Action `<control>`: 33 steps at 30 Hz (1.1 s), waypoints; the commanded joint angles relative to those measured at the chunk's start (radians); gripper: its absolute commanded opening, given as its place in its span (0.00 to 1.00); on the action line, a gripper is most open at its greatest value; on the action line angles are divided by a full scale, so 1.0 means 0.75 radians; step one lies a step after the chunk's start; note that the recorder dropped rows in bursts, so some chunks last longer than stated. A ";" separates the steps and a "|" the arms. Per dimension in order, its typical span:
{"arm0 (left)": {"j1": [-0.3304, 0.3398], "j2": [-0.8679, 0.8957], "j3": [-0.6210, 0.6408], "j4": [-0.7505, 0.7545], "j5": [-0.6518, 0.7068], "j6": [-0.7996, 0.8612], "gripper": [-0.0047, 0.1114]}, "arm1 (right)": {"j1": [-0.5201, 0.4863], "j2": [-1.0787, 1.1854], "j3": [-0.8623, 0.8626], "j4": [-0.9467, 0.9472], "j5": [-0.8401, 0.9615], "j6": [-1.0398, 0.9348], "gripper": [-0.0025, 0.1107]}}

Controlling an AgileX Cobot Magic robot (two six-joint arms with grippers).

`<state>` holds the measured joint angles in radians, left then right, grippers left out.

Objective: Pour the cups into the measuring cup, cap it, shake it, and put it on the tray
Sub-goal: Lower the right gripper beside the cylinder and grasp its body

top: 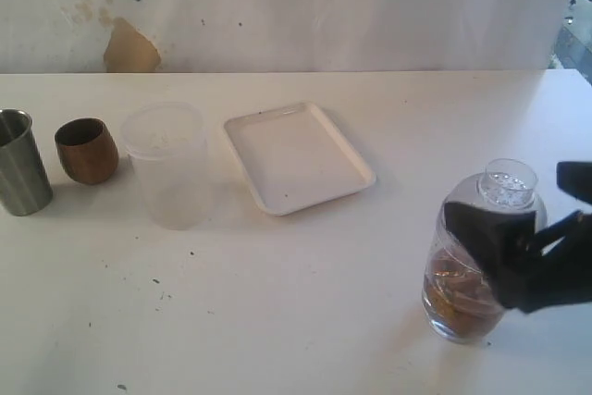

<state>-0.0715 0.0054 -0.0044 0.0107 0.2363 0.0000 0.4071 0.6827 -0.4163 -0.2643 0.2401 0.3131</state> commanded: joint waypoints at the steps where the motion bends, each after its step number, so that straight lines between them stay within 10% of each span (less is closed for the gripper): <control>1: -0.001 -0.007 0.006 0.002 -0.004 0.000 0.04 | 0.001 0.013 0.215 0.003 -0.354 0.010 0.95; 22: -0.001 -0.007 0.006 0.002 -0.004 0.000 0.04 | -0.001 0.049 0.378 0.025 -0.500 -0.195 0.95; 33: -0.001 -0.007 0.006 0.002 -0.004 0.000 0.04 | -0.082 0.296 0.473 0.597 -0.857 -0.545 0.95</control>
<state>-0.0715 0.0054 -0.0044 0.0107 0.2363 0.0000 0.3524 0.8559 -0.0736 0.1397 -0.3495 -0.0524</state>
